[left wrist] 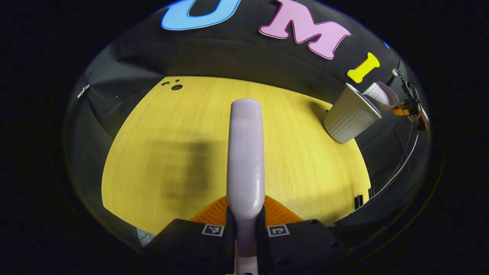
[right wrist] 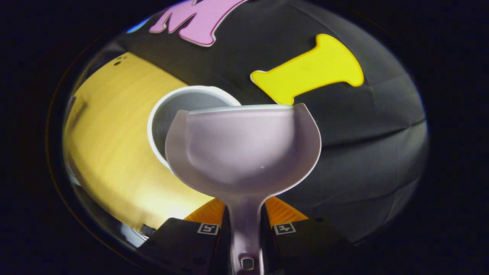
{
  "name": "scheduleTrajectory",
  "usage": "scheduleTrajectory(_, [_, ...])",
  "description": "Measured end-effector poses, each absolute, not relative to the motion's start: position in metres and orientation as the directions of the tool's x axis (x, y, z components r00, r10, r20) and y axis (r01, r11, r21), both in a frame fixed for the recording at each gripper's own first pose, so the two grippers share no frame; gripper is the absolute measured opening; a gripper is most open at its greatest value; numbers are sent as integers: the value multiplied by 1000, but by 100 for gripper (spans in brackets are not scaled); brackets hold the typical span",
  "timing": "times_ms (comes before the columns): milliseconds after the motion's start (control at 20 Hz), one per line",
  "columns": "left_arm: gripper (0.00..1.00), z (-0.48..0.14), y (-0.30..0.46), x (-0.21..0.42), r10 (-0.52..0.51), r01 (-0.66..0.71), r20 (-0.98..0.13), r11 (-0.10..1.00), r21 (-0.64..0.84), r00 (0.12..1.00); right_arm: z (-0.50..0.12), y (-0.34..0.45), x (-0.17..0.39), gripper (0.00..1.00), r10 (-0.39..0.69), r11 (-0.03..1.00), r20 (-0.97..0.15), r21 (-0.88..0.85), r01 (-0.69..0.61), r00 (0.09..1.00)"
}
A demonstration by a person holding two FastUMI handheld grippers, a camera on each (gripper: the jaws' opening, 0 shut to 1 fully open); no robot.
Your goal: Pick up the small broom and dustpan from the desktop, sweep the trash into the dustpan with the broom, and then empty the trash into the garbage bin.
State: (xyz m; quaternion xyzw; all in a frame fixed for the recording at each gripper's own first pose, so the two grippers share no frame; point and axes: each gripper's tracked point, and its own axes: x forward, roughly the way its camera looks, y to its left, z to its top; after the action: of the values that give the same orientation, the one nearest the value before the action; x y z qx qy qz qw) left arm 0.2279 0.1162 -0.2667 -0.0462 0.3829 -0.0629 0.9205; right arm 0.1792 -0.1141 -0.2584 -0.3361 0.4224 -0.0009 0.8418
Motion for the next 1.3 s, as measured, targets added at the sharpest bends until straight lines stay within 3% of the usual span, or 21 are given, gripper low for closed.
scheduleTrajectory(150, [27, -266, 132, 222, -149, 103, -691, 989, -108, 708, -238, -98, 152, 37, -243, 853, -702, -484, -198, 669])
scheduleTrajectory(350, [26, -272, 142, 214, -157, 138, -694, 987, -83, 703, -233, -52, 131, 37, -98, 955, -704, -266, -133, 704])
scheduleTrajectory(400, [27, -274, 142, 212, -164, 146, -694, 986, -86, 701, -232, -38, 126, 33, -64, 970, -698, -211, -120, 713])
scheduleTrajectory(450, [27, -276, 142, 210, -176, 151, -697, 984, -98, 695, -232, -29, 122, 37, -31, 981, -689, -160, -111, 725])
scheduleTrajectory(650, [27, -281, 135, 207, -230, 164, -696, 973, -160, 680, -243, 29, 92, 37, 73, 995, -648, -9, -104, 758])
scheduleTrajectory(900, [27, -286, 129, 208, -241, 178, -693, 971, -162, 680, -303, 95, 45, 35, 165, 984, -678, 66, -164, 716])
scheduleTrajectory(1000, [27, -291, 126, 205, -241, 184, -701, 970, -158, 671, -324, 111, 35, 37, 172, 983, -674, 72, -169, 719])
scheduleTrajectory(1050, [27, -295, 125, 204, -241, 190, -705, 970, -152, 667, -337, 115, 29, 33, 171, 983, -681, 71, -168, 712])
scheduleTrajectory(1150, [28, -304, 123, 204, -238, 200, -715, 970, -138, 657, -368, 122, 21, 37, 162, 984, -709, 65, -165, 687])
scheduleTrajectory(1300, [28, -322, 123, 210, -212, 176, -737, 976, -128, 642, -416, 139, 15, 33, 167, 984, -753, 88, -154, 637])
